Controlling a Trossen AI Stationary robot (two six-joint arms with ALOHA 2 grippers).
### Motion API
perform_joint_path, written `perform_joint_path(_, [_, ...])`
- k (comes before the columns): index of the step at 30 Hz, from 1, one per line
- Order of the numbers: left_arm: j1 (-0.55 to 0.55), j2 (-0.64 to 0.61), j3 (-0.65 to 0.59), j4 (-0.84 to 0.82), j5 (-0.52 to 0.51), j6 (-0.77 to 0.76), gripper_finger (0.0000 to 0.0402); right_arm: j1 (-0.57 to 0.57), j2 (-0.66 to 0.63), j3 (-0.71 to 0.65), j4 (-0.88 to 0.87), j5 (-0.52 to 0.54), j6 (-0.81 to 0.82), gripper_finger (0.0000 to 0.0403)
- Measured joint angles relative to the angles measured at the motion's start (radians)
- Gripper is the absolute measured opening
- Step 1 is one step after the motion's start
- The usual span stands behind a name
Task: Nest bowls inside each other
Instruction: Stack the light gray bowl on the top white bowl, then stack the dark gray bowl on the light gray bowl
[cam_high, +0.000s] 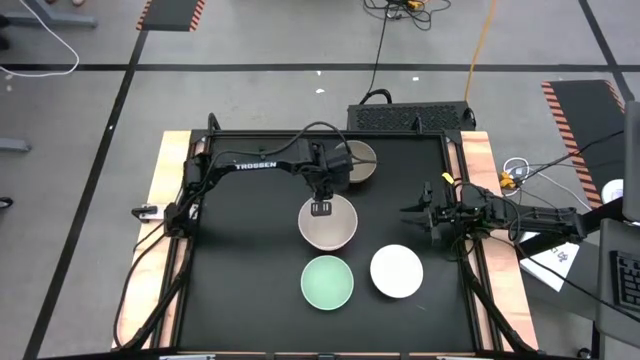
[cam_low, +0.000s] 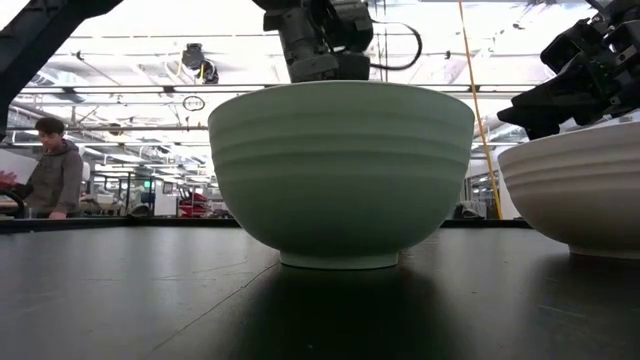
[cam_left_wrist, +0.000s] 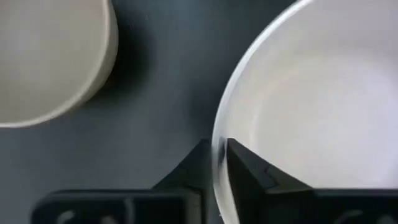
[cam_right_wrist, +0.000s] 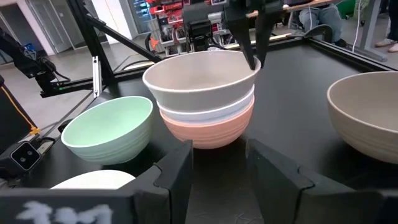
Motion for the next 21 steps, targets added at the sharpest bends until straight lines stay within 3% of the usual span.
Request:
perform_joint_path(9, [-0.004,0.0,-0.001,-0.001,0.0,-0.002,0.0139,0.0,0.0,0.0,0.0,0.0,0.0,0.0143])
perform_joint_path(21, [-0.006,-0.002,0.0,-0.001,-0.012,-0.002,0.0184,0.0,0.0,0.0,0.0,0.0,0.0,0.0143])
